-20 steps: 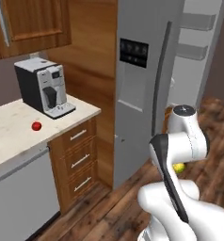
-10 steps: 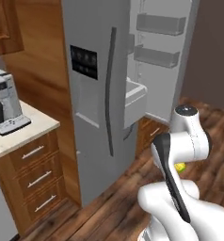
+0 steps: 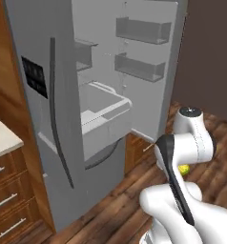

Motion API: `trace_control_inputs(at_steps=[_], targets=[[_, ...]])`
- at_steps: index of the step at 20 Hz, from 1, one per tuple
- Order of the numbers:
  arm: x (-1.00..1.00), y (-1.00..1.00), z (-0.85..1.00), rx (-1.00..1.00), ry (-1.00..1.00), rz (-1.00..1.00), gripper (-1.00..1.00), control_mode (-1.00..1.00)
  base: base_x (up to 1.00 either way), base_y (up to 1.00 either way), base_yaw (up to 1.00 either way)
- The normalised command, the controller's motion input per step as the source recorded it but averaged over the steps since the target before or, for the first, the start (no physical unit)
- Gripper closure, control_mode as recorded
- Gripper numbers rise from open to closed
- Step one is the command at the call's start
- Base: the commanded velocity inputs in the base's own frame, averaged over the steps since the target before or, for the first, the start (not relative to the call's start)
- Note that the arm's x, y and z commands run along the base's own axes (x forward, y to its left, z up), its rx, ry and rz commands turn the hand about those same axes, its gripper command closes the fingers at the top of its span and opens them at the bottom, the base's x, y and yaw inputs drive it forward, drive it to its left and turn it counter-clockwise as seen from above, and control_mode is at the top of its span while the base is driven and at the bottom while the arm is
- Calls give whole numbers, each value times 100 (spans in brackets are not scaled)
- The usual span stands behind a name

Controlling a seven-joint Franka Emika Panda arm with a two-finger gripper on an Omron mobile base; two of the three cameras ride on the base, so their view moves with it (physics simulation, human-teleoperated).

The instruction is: Place the tomato and corn inside the fridge drawer. Close the drawer after placing the vegetables.

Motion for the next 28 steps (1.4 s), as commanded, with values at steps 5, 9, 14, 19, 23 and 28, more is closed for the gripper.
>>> trace_control_inputs(at_steps=[5,9,14,19,23,28], targets=[[0,0,0,0,0,0,100,100,63,-39,48],[0,0,0,0,0,0,100,100,50,-44,53],[0,0,0,0,0,0,100,100,64,-42,49],[0,0,0,0,0,0,100,100,74,-26,45],[0,0,0,0,0,0,100,100,68,-5,26],[0,0,0,0,0,0,100,100,63,-10,19]])
